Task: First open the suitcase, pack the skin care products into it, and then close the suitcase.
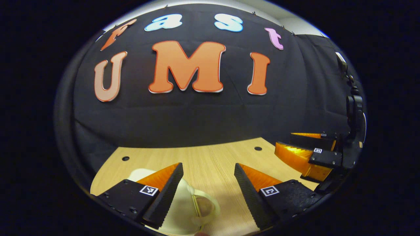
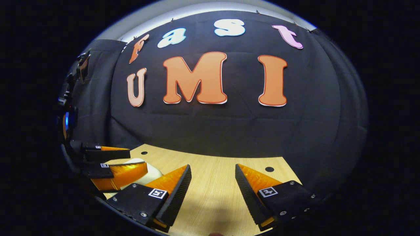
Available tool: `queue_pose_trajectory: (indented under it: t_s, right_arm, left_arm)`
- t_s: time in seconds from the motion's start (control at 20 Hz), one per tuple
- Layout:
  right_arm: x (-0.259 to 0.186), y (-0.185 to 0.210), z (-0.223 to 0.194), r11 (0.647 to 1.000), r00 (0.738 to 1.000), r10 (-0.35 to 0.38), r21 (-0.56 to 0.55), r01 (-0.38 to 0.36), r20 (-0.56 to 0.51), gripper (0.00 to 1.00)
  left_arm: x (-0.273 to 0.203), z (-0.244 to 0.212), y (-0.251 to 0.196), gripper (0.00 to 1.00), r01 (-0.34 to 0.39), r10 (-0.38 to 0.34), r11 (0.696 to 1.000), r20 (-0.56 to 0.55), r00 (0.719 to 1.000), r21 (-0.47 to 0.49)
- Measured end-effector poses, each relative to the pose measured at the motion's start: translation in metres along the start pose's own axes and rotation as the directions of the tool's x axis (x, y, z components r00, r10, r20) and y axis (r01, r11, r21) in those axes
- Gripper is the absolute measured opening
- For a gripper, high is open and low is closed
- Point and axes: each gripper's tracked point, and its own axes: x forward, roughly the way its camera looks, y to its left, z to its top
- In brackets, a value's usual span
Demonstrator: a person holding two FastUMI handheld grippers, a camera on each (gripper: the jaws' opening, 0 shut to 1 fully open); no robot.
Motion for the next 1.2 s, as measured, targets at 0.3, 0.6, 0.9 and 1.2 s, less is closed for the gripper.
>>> queue_pose_trajectory:
  t_s: [0.3,0.6,0.9,1.2]
  right_arm:
    - [-0.013,0.032,0.036,0.998,0.992,0.041,-0.047,-0.035,0.119,0.87]
    - [-0.026,0.052,0.048,0.997,0.985,0.074,-0.048,-0.067,0.156,0.89]
    - [-0.03,0.053,0.047,0.996,0.985,0.077,-0.044,-0.071,0.154,0.89]
    - [-0.034,0.06,0.039,0.994,0.986,0.097,-0.058,-0.09,0.137,0.89]
  left_arm:
    - [-0.02,0.054,0.015,0.97,-0.063,0.066,0.998,0.142,0.988,-0.024]
    - [-0.037,0.067,0.019,0.97,-0.087,0.097,0.994,0.196,0.976,-0.058]
    - [-0.048,0.057,0.024,0.97,-0.115,0.121,0.993,0.176,0.977,-0.039]
    - [-0.047,0.054,0.021,0.97,-0.13,0.128,0.992,0.159,0.979,0.0]
